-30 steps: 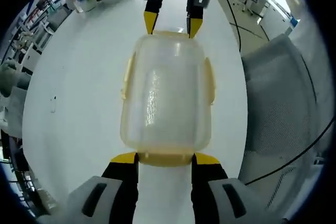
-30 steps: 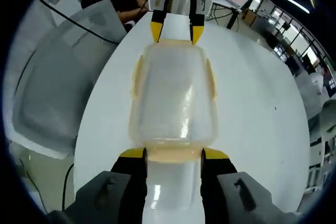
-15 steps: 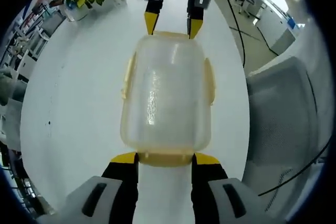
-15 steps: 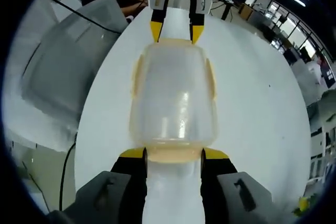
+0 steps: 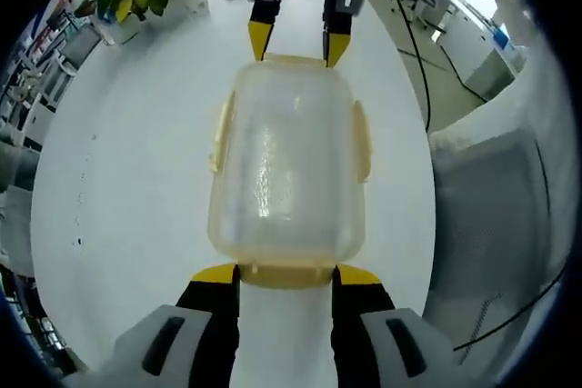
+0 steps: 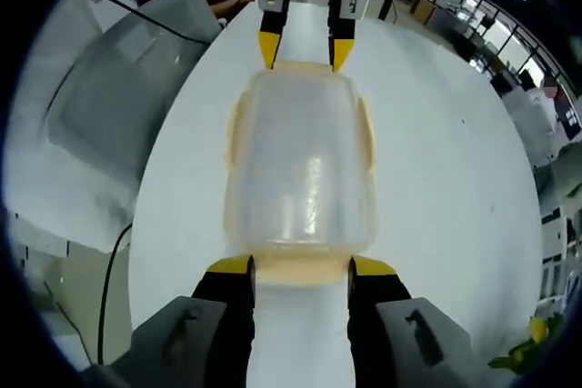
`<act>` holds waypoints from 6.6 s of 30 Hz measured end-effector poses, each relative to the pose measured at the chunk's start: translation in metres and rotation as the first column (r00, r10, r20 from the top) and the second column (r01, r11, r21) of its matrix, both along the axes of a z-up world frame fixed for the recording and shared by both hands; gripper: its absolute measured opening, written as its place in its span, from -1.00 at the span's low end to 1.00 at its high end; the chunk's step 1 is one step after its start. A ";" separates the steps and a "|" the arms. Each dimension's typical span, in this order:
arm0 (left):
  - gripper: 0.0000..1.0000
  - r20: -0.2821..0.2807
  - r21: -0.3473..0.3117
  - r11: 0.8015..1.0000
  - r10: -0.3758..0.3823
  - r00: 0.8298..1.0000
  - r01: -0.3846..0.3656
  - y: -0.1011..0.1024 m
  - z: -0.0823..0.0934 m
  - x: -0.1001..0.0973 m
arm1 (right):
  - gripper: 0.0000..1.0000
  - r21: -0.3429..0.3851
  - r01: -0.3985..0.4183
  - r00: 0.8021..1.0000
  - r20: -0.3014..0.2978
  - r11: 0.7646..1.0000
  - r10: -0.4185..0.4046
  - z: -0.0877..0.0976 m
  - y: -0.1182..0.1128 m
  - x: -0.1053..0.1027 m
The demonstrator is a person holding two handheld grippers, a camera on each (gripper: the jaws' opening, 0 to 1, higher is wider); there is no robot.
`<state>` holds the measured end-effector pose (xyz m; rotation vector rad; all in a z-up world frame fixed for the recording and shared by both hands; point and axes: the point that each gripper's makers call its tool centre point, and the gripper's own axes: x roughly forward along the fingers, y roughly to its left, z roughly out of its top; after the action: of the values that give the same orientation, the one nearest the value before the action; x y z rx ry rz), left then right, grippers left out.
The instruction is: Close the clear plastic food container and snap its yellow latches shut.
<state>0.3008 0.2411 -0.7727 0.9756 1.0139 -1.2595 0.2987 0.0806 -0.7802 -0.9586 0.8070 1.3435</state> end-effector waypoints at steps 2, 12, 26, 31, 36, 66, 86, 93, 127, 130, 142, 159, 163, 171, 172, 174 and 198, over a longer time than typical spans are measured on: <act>-0.34 -0.003 -0.006 1.000 0.000 1.000 0.000 -0.004 -0.001 0.000 | -0.28 -0.002 0.001 1.000 -0.002 1.000 -0.001 -0.001 -0.004 0.000; -0.34 -0.020 0.000 1.000 -0.010 1.000 0.010 -0.014 -0.008 0.000 | -0.28 -0.022 0.004 1.000 -0.016 1.000 -0.004 -0.005 -0.015 0.000; -0.34 -0.027 0.028 0.999 -0.017 0.999 0.017 -0.014 -0.013 0.003 | -0.28 -0.043 0.009 0.999 -0.038 0.999 -0.010 -0.008 -0.016 0.005; -0.34 -0.032 0.034 0.999 -0.018 0.999 0.019 -0.013 -0.013 0.004 | -0.28 -0.053 0.009 0.999 -0.044 0.999 -0.011 -0.009 -0.016 0.005; -0.34 -0.036 0.045 0.999 -0.023 0.999 0.024 -0.013 -0.015 0.004 | -0.28 -0.060 0.012 0.999 -0.048 0.998 -0.015 -0.011 -0.016 0.005; -0.33 -0.151 0.075 0.936 0.352 0.924 -0.344 0.019 -0.008 0.013 | -0.22 -0.187 0.288 0.949 -0.076 0.939 -0.306 -0.029 -0.065 0.008; -0.53 -0.502 0.058 0.363 0.816 0.288 -0.930 -0.014 0.011 0.015 | -0.61 -0.063 0.852 0.354 -0.661 0.520 -0.661 0.030 -0.021 0.010; -0.51 -0.497 0.079 0.384 0.815 0.297 -0.920 -0.027 0.001 0.006 | -0.63 -0.094 0.846 0.359 -0.628 0.525 -0.690 0.011 -0.016 0.004; -0.56 -0.420 0.126 0.401 0.850 0.317 -0.907 -0.025 -0.014 0.006 | -0.71 -0.137 0.836 0.348 -0.616 0.531 -0.707 -0.001 -0.015 0.006; -0.59 -0.402 0.126 0.413 0.853 0.335 -0.902 -0.027 -0.016 0.007 | -0.71 -0.140 0.831 0.358 -0.607 0.539 -0.710 -0.002 -0.015 0.005; -0.58 -0.403 0.130 0.402 0.856 0.322 -0.906 -0.039 -0.014 0.001 | -0.74 -0.136 0.841 0.332 -0.634 0.523 -0.699 -0.003 -0.014 0.006; -0.57 -0.408 0.137 0.403 0.856 0.319 -0.905 -0.040 -0.018 -0.001 | -0.77 -0.143 0.871 0.250 -0.695 0.470 -0.674 0.001 -0.014 0.012; -0.56 -0.411 0.114 0.416 0.847 0.338 -0.902 -0.039 -0.018 0.000 | -0.75 -0.121 0.860 0.292 -0.680 0.496 -0.672 0.003 -0.015 0.012; -0.53 -0.410 0.024 0.452 0.818 0.403 -0.892 -0.035 -0.016 0.004 | -0.71 -0.063 0.822 0.442 -0.557 0.566 -0.703 0.005 -0.013 0.013; -0.53 -0.409 0.017 0.453 0.816 0.407 -0.891 -0.034 -0.015 0.005 | -0.70 -0.063 0.820 0.446 -0.553 0.569 -0.704 0.005 -0.012 0.012; -0.52 -0.391 -0.016 0.480 0.804 0.448 -0.877 -0.033 -0.014 0.007 | -0.70 -0.067 0.822 0.441 -0.555 0.566 -0.706 0.004 -0.013 0.013; -0.49 -0.038 -0.258 0.768 0.598 0.801 -0.586 -0.041 0.025 0.030 | -0.64 -0.077 0.774 0.545 -0.424 0.629 -0.723 0.016 -0.023 0.013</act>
<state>0.3303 0.2001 -0.7478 0.4162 0.9856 -0.7977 0.3114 0.0572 -0.7644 -0.1204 1.2715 0.7918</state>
